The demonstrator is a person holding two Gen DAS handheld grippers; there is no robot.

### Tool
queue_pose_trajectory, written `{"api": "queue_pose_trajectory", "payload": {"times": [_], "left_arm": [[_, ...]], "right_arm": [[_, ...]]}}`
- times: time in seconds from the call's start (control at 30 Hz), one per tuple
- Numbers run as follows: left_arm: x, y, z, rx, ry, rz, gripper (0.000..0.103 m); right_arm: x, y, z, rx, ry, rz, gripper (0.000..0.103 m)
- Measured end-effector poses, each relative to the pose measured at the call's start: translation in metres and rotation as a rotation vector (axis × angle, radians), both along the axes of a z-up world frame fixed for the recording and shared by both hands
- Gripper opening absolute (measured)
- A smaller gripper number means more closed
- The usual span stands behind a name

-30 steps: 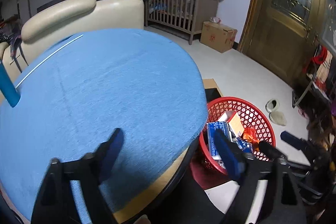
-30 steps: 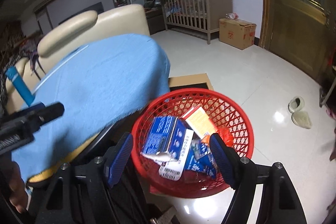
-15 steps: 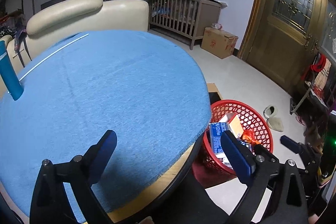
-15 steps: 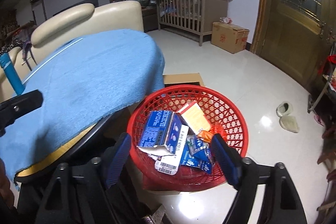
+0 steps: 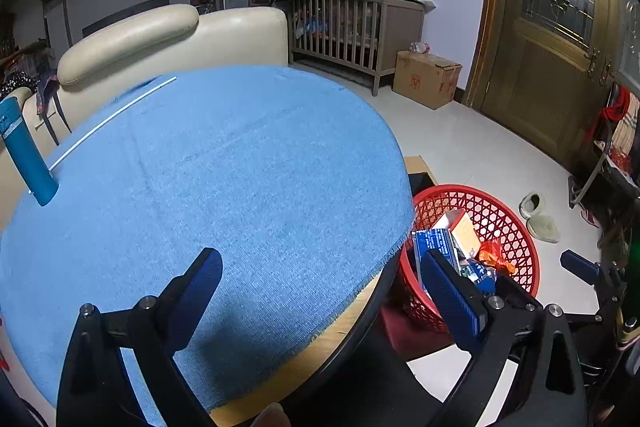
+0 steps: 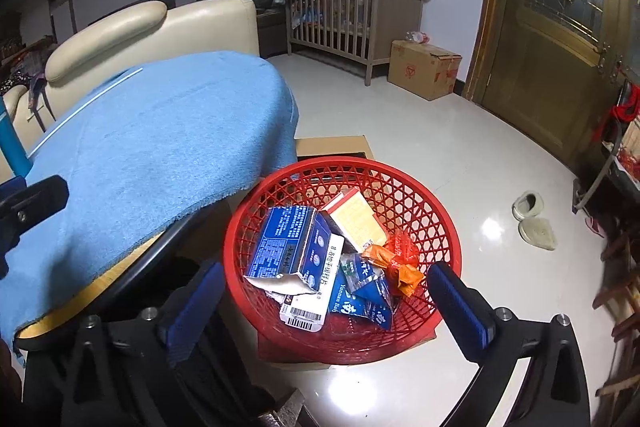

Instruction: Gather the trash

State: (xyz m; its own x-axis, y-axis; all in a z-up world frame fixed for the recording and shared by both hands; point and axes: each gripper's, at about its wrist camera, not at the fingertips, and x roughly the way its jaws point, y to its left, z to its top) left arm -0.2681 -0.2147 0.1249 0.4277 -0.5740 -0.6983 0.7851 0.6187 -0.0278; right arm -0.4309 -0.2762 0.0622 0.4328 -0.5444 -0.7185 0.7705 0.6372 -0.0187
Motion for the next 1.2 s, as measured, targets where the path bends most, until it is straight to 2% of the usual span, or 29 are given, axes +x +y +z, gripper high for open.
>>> {"api": "queue_pose_trajectory", "payload": {"times": [1.2], "left_arm": [[-0.009, -0.004, -0.003, 0.009, -0.023, -0.046, 0.099]], "right_arm": [[-0.009, -0.012, 0.001, -0.005, -0.009, -0.048, 0.102]]}}
